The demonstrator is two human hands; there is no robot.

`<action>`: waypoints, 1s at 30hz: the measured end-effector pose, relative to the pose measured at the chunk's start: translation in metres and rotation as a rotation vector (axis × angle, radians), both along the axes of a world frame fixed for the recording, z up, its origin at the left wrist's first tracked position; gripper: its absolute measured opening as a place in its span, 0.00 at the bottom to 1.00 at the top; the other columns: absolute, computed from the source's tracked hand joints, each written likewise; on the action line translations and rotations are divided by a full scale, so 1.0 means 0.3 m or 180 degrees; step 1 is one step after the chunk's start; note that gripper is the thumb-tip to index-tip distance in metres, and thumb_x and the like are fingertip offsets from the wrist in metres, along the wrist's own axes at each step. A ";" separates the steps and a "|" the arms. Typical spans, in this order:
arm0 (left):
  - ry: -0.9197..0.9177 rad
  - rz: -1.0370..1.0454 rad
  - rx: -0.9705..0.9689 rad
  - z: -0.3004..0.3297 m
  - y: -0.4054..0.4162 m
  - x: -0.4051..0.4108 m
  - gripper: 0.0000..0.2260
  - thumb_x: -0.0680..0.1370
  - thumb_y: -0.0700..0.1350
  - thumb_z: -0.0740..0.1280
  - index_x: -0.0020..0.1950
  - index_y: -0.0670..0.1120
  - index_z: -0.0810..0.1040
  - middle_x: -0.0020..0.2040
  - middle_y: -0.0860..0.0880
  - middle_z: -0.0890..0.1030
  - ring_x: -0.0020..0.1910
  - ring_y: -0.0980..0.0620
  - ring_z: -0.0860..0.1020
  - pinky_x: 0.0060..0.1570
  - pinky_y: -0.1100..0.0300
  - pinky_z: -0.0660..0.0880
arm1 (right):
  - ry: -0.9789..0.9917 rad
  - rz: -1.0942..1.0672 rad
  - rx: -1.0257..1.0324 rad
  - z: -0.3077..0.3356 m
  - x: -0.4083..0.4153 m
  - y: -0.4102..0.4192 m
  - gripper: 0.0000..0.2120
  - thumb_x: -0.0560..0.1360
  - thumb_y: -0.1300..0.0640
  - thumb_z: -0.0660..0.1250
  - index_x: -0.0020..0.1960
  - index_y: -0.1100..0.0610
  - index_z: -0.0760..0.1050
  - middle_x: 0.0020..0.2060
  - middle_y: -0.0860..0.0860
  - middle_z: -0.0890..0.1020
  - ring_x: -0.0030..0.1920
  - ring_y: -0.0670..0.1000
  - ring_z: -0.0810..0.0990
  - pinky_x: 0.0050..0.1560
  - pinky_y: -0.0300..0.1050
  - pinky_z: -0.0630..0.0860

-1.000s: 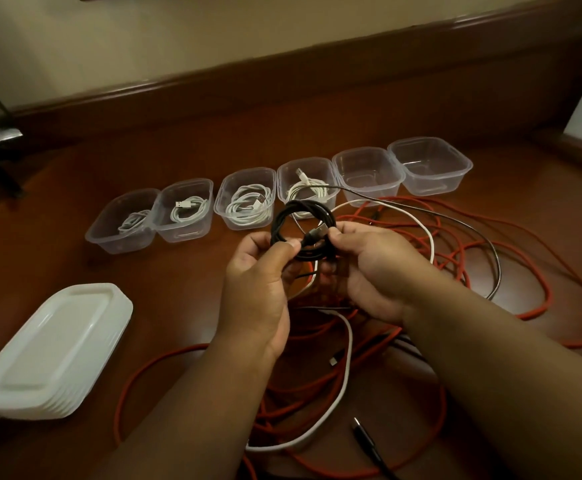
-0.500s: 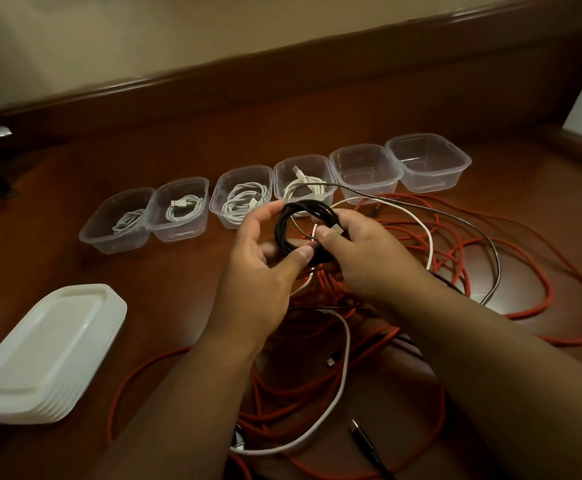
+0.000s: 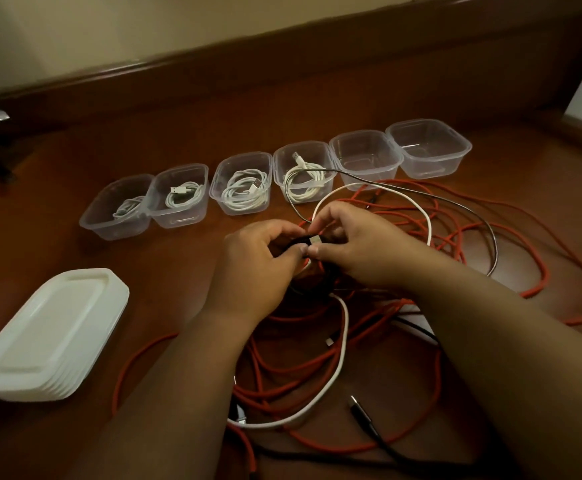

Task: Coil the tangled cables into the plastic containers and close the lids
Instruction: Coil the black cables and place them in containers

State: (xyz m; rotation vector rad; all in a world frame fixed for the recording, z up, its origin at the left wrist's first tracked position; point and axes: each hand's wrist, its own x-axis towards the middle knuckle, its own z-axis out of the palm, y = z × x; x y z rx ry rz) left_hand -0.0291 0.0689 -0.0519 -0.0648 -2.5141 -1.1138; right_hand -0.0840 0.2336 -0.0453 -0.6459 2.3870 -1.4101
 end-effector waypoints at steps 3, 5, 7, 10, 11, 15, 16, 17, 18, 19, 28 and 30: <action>-0.0290 0.0131 0.0016 -0.004 -0.001 -0.008 0.07 0.75 0.42 0.73 0.46 0.54 0.82 0.37 0.55 0.82 0.37 0.61 0.81 0.35 0.69 0.75 | 0.0453 0.0003 0.0326 -0.003 0.016 -0.009 0.12 0.75 0.53 0.72 0.56 0.48 0.73 0.48 0.45 0.79 0.48 0.44 0.79 0.47 0.42 0.79; -0.0417 0.0223 -0.0095 -0.007 -0.002 -0.013 0.06 0.75 0.43 0.73 0.45 0.54 0.80 0.37 0.55 0.81 0.36 0.60 0.80 0.35 0.67 0.75 | 0.0528 0.0088 0.0383 -0.002 0.021 -0.009 0.13 0.74 0.54 0.73 0.56 0.48 0.74 0.47 0.44 0.78 0.48 0.42 0.78 0.45 0.36 0.77; -0.0468 0.0258 -0.0112 -0.011 -0.001 -0.017 0.05 0.75 0.44 0.73 0.43 0.53 0.80 0.36 0.55 0.81 0.35 0.61 0.79 0.33 0.69 0.72 | 0.0608 0.0034 0.0321 -0.009 0.016 -0.009 0.13 0.74 0.55 0.73 0.55 0.47 0.73 0.48 0.44 0.79 0.50 0.43 0.78 0.47 0.37 0.77; -0.0400 0.0330 0.0079 -0.016 -0.001 -0.024 0.04 0.74 0.44 0.74 0.42 0.52 0.81 0.38 0.55 0.81 0.36 0.61 0.78 0.33 0.69 0.71 | 0.0544 -0.0087 0.0243 -0.019 0.009 -0.012 0.13 0.74 0.53 0.73 0.55 0.47 0.72 0.51 0.47 0.80 0.52 0.46 0.79 0.50 0.43 0.78; -0.0330 0.0361 0.0113 -0.016 -0.001 -0.024 0.05 0.74 0.43 0.74 0.41 0.52 0.81 0.40 0.55 0.80 0.37 0.61 0.78 0.34 0.69 0.71 | 0.0504 -0.0091 0.0228 -0.023 0.006 -0.013 0.13 0.74 0.53 0.73 0.54 0.47 0.72 0.51 0.47 0.81 0.51 0.46 0.80 0.50 0.45 0.79; -0.0141 0.0328 0.0187 -0.016 0.002 -0.018 0.04 0.74 0.43 0.73 0.42 0.52 0.82 0.39 0.55 0.81 0.38 0.60 0.79 0.36 0.66 0.74 | 0.0516 -0.0080 0.0180 -0.020 0.001 -0.013 0.13 0.73 0.53 0.75 0.51 0.49 0.73 0.47 0.48 0.81 0.48 0.47 0.81 0.48 0.45 0.79; -0.0138 0.0303 0.0203 -0.016 0.004 -0.016 0.04 0.75 0.43 0.73 0.43 0.52 0.81 0.38 0.55 0.81 0.38 0.60 0.79 0.36 0.67 0.75 | 0.0482 -0.0080 0.0165 -0.019 -0.002 -0.011 0.13 0.72 0.54 0.75 0.51 0.49 0.73 0.46 0.48 0.81 0.47 0.47 0.81 0.47 0.44 0.79; -0.0120 0.0292 0.0194 -0.018 0.005 -0.016 0.05 0.76 0.43 0.72 0.43 0.53 0.81 0.38 0.55 0.81 0.39 0.61 0.79 0.36 0.67 0.75 | 0.0450 -0.0084 0.0172 -0.019 -0.005 -0.010 0.13 0.72 0.54 0.76 0.50 0.49 0.73 0.45 0.48 0.81 0.46 0.47 0.81 0.45 0.42 0.78; -0.0090 0.0288 0.0178 -0.019 0.006 -0.017 0.05 0.77 0.43 0.71 0.44 0.53 0.80 0.38 0.56 0.81 0.39 0.61 0.79 0.36 0.67 0.75 | 0.0430 -0.0102 0.0194 -0.019 -0.007 -0.010 0.13 0.71 0.54 0.76 0.49 0.49 0.73 0.45 0.48 0.81 0.46 0.47 0.81 0.44 0.42 0.78; -0.0057 0.0267 0.0173 -0.019 0.009 -0.017 0.05 0.77 0.43 0.70 0.44 0.53 0.79 0.39 0.56 0.81 0.40 0.61 0.79 0.37 0.67 0.75 | 0.0424 -0.0133 0.0223 -0.021 -0.009 -0.009 0.14 0.71 0.53 0.77 0.50 0.50 0.73 0.44 0.49 0.82 0.45 0.48 0.81 0.44 0.43 0.78; -0.0298 0.0063 0.0709 0.009 0.008 -0.013 0.08 0.81 0.44 0.65 0.43 0.50 0.81 0.38 0.53 0.82 0.39 0.58 0.80 0.40 0.61 0.79 | 0.0145 -0.0181 -0.0083 -0.014 -0.017 -0.003 0.13 0.72 0.58 0.75 0.49 0.51 0.72 0.39 0.50 0.83 0.36 0.43 0.83 0.33 0.34 0.75; -0.0587 0.0087 0.0903 0.014 -0.003 -0.020 0.09 0.80 0.41 0.65 0.43 0.49 0.82 0.40 0.51 0.84 0.41 0.55 0.82 0.41 0.62 0.80 | 0.0151 -0.0144 -0.0140 -0.014 -0.016 0.000 0.13 0.72 0.58 0.75 0.50 0.51 0.72 0.40 0.51 0.84 0.39 0.47 0.85 0.37 0.39 0.79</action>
